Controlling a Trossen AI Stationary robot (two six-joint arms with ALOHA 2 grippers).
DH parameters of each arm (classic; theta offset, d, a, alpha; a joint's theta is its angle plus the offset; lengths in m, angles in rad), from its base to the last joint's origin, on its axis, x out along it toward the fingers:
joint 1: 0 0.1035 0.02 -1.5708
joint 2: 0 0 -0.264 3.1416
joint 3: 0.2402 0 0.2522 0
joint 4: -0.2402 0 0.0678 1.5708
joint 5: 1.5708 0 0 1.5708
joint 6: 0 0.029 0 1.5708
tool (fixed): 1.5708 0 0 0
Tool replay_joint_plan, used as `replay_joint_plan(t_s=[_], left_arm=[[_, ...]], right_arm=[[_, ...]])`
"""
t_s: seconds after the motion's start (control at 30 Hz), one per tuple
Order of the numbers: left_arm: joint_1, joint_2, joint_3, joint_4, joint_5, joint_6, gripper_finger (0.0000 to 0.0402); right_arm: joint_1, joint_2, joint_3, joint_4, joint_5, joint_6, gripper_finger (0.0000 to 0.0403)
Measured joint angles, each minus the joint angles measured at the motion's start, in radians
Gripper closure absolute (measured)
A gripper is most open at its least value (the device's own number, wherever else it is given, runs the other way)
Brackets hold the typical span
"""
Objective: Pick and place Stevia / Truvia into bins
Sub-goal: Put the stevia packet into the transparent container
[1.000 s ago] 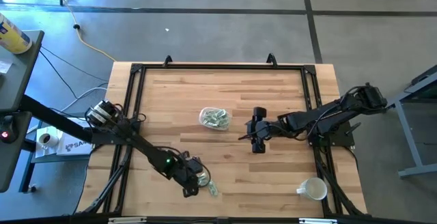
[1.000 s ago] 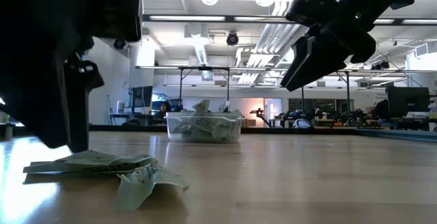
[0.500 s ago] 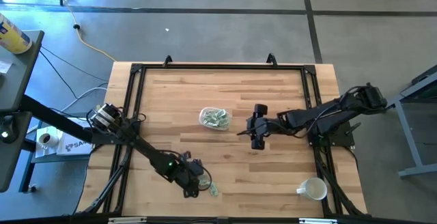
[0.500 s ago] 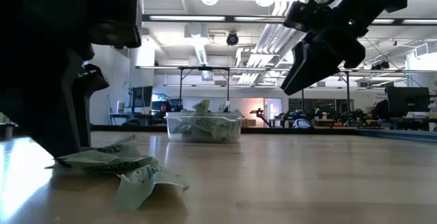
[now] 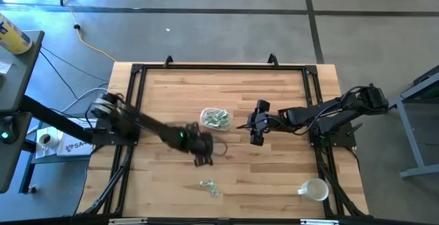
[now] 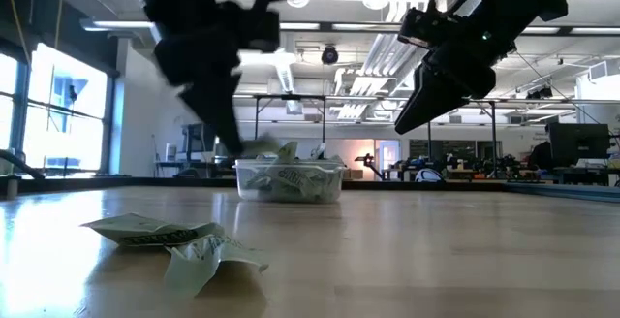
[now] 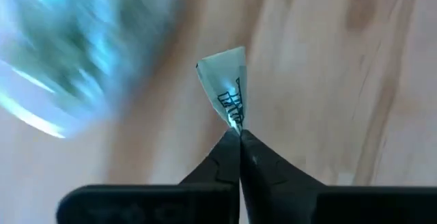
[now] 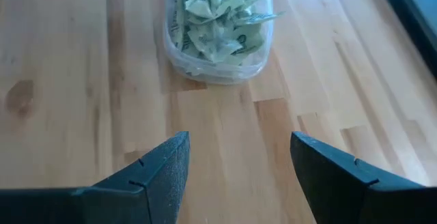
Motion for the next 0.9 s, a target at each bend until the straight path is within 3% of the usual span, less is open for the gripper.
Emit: replay_joint_plan(t_s=[0.27, 0.5, 0.6, 0.77, 0.9], left_arm=[[0.222, -0.138, 0.039, -0.005, 0.020, 0.334, 0.0379], [0.435, -0.104, 0.039, 0.064, 0.260, 0.575, 0.0375], [0.465, -0.074, 0.038, 0.088, 0.306, 0.644, 0.0378], [0.499, -0.021, 0.038, 0.100, 0.372, 0.737, 0.0358], [0.499, 0.020, 0.038, 0.101, 0.365, 0.758, 0.0363]], right_arm=[[-0.028, 0.000, 0.000, 0.005, 0.051, 0.017, 0.0158], [-0.095, 0.000, 0.000, 0.063, -0.022, -0.001, 0.0158], [-0.119, 0.016, 0.000, 0.116, -0.087, -0.030, 0.0158], [-0.131, 0.081, -0.001, 0.221, -0.089, -0.015, 0.0158], [-0.131, 0.131, 0.009, 0.267, -0.103, -0.011, 0.0158]])
